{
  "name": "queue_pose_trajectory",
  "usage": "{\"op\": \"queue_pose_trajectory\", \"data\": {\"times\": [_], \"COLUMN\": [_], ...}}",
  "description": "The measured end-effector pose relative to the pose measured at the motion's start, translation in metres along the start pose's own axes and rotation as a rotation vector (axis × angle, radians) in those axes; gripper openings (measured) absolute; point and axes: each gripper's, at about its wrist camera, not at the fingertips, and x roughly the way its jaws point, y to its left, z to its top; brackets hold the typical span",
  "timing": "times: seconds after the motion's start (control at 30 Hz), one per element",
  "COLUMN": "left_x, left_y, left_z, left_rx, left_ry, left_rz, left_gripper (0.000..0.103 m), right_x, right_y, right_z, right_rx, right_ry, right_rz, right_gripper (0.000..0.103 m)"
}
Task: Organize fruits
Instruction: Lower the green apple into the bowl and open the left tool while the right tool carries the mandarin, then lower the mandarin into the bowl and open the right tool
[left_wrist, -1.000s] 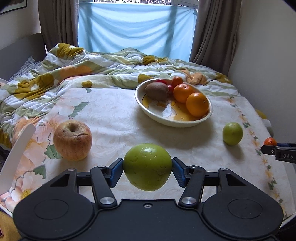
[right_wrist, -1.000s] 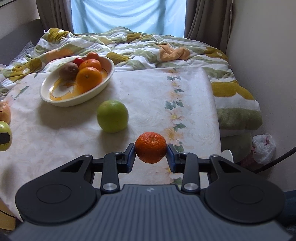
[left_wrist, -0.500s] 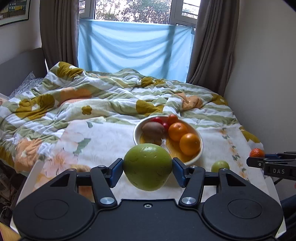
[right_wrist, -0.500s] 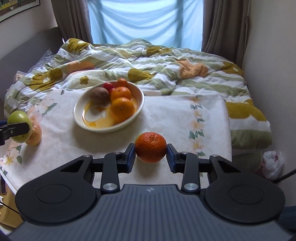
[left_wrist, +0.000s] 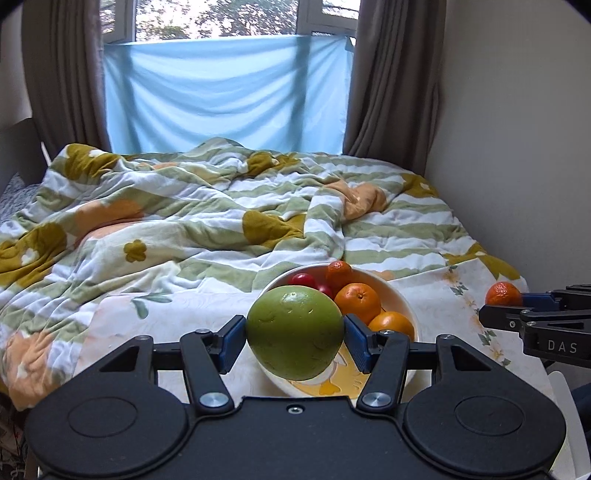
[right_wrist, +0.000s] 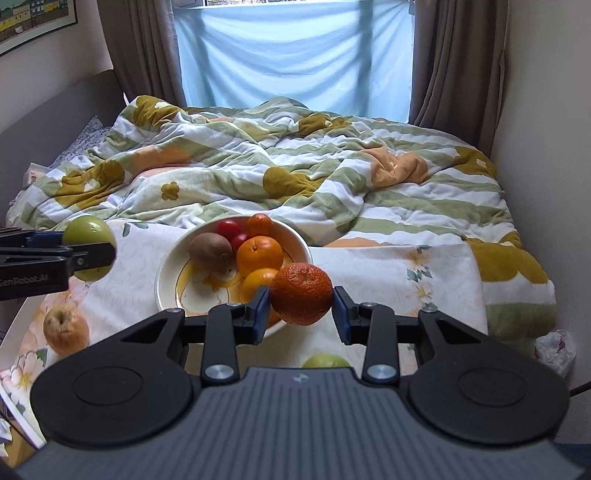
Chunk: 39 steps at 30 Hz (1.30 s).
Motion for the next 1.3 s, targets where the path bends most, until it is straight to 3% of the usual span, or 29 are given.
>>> {"op": "queue_pose_trajectory", "data": {"times": [0.43, 0.7, 1.0, 1.03, 1.07, 1.13, 1.3], "left_x": [0.088, 0.114, 0.123, 0.121, 0.117, 0.108, 0.092], "left_y": [-0.005, -0.014, -0.019, -0.018, -0.018, -0.017, -0.013], "left_z": [0.005, -0.005, -0.011, -0.011, -0.009, -0.007, -0.006], "left_rx": [0.071, 0.108, 0.125, 0.121, 0.120, 0.117, 0.136], "left_ry": [0.180, 0.271, 0.300, 0.290, 0.275, 0.245, 0.238], "left_rz": [-0.115, -0.155, -0.158, -0.162, -0.161, -0.154, -0.110], "left_gripper": [0.062, 0.062, 0.063, 0.072, 0.090, 0.102, 0.102], "right_x": [0.055, 0.068, 0.073, 0.074, 0.074, 0.075, 0.078], "right_y": [-0.005, -0.016, -0.015, -0.014, -0.013, -0.012, -0.005], "right_z": [0.017, 0.015, 0.017, 0.017, 0.018, 0.020, 0.028], "right_rx": [0.070, 0.108, 0.107, 0.105, 0.104, 0.100, 0.080], "right_ry": [0.070, 0.105, 0.117, 0.117, 0.117, 0.115, 0.108], "right_rz": [-0.070, -0.108, -0.113, -0.112, -0.110, -0.106, -0.087], "right_gripper": [0.051, 0.051, 0.051, 0.051, 0.051, 0.051, 0.051]}}
